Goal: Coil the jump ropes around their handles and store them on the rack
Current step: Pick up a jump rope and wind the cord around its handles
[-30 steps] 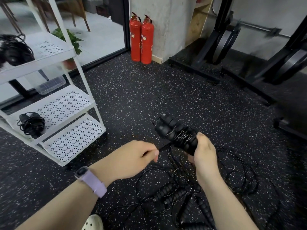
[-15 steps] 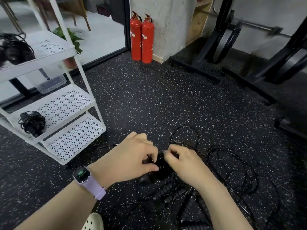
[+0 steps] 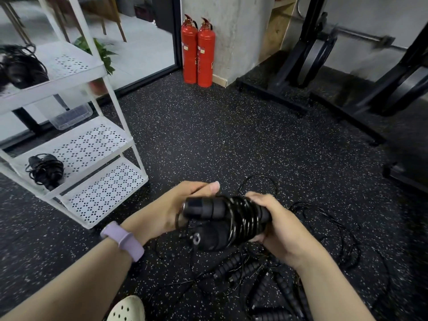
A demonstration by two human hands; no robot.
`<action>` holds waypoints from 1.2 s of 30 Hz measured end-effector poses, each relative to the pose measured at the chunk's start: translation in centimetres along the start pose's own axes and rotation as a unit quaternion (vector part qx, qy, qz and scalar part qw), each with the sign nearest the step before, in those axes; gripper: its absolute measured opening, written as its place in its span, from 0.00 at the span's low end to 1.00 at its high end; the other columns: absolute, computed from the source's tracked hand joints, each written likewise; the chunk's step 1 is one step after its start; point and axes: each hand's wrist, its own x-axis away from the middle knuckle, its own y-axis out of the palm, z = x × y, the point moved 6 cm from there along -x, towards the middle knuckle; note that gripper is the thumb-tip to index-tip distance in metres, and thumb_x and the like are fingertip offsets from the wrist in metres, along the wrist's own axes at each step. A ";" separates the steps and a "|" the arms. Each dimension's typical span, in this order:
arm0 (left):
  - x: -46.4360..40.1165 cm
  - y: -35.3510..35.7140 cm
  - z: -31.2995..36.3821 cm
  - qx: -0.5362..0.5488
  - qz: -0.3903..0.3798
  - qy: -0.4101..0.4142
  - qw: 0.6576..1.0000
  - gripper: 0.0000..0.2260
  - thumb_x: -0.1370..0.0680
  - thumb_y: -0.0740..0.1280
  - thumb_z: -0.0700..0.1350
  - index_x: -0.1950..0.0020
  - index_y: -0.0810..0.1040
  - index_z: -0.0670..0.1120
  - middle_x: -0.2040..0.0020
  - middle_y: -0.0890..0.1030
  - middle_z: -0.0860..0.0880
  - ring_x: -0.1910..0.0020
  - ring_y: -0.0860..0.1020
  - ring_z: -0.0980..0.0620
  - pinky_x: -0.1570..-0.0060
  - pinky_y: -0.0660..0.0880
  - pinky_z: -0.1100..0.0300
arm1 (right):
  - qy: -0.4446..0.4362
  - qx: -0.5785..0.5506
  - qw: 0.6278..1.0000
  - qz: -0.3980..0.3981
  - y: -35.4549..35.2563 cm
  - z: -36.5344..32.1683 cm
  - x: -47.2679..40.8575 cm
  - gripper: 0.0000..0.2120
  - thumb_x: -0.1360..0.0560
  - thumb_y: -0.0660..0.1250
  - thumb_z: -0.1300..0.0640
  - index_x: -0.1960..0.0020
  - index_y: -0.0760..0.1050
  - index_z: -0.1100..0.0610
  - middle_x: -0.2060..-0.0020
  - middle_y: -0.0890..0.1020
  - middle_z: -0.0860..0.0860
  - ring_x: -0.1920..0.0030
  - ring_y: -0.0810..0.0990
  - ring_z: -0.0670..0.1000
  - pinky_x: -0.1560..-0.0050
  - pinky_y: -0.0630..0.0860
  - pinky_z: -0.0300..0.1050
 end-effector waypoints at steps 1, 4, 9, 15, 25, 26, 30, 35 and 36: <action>-0.1 -0.3 -0.4 -0.019 0.029 -0.012 0.999 0.12 0.16 0.64 0.44 0.59 0.77 0.45 0.63 0.76 0.52 0.67 0.76 0.62 0.62 0.72 0.72 | -0.009 -0.050 0.999 0.001 0.0 -0.2 -0.1 0.15 0.27 0.67 0.45 0.53 0.73 0.57 0.64 0.69 0.53 0.65 0.66 0.50 0.67 0.65 0.43; -0.5 -0.7 -1.6 -0.081 0.072 -0.086 0.990 0.15 0.15 0.62 0.40 0.63 0.75 0.41 0.71 0.73 0.53 0.74 0.70 0.57 0.71 0.68 0.67 | -0.056 -0.132 0.990 0.018 -0.4 -1.2 -0.3 0.12 0.19 0.61 0.49 0.48 0.72 0.59 0.64 0.66 0.56 0.68 0.60 0.50 0.70 0.64 0.42; -0.8 0.1 -1.5 -0.132 0.050 -0.068 0.988 0.15 0.14 0.56 0.54 0.54 0.78 0.51 0.71 0.68 0.56 0.74 0.63 0.55 0.77 0.62 0.63 | -0.030 -0.175 0.960 0.219 -3.5 -0.3 -0.5 0.12 0.16 0.57 0.50 0.49 0.73 0.57 0.66 0.71 0.56 0.73 0.65 0.50 0.72 0.62 0.43; -0.6 0.8 -1.6 -0.215 0.025 -0.066 0.974 0.11 0.14 0.58 0.50 0.50 0.79 0.56 0.67 0.73 0.52 0.72 0.66 0.54 0.75 0.64 0.61 | -0.040 -0.029 0.912 0.407 -5.3 -0.2 0.8 0.13 0.16 0.56 0.48 0.53 0.73 0.53 0.63 0.78 0.50 0.66 0.73 0.48 0.65 0.69 0.44; 0.5 1.4 -1.0 -0.486 -0.025 -0.055 0.872 0.08 0.18 0.65 0.57 0.49 0.81 0.55 0.65 0.81 0.57 0.72 0.77 0.59 0.73 0.68 0.69 | -0.056 0.411 0.836 0.358 -2.4 -1.4 0.7 0.16 0.15 0.55 0.45 0.60 0.68 0.51 0.70 0.76 0.49 0.65 0.75 0.53 0.64 0.65 0.52; 0.6 1.5 -1.3 -0.481 -0.033 -0.062 0.874 0.07 0.19 0.66 0.55 0.50 0.81 0.55 0.65 0.82 0.56 0.71 0.78 0.59 0.71 0.72 0.67 | -0.052 0.425 0.833 0.352 -2.1 -1.3 0.6 0.16 0.16 0.55 0.45 0.59 0.68 0.50 0.70 0.76 0.50 0.65 0.76 0.54 0.64 0.65 0.53; 0.7 1.7 -1.9 -0.356 -0.032 -0.101 0.929 0.04 0.21 0.69 0.45 0.50 0.80 0.55 0.65 0.83 0.54 0.72 0.77 0.59 0.69 0.77 0.59 | -0.050 0.458 0.814 0.353 -1.4 -1.0 0.4 0.15 0.15 0.53 0.43 0.54 0.69 0.49 0.67 0.78 0.50 0.62 0.78 0.56 0.59 0.70 0.54; 0.8 1.8 -0.1 -0.076 -0.013 -0.100 0.992 0.11 0.20 0.68 0.38 0.43 0.79 0.52 0.59 0.86 0.49 0.61 0.84 0.51 0.59 0.82 0.59 | -0.054 0.424 0.825 0.369 -1.8 -1.1 0.4 0.15 0.16 0.53 0.43 0.55 0.69 0.50 0.66 0.78 0.52 0.60 0.77 0.60 0.56 0.71 0.57; 0.9 1.8 0.4 -0.052 -0.022 -0.092 0.994 0.09 0.20 0.69 0.36 0.44 0.81 0.49 0.56 0.86 0.47 0.58 0.84 0.48 0.53 0.83 0.56 | -0.055 0.419 0.826 0.372 -1.9 -1.2 0.4 0.15 0.16 0.53 0.43 0.55 0.68 0.50 0.67 0.78 0.52 0.60 0.76 0.60 0.57 0.69 0.57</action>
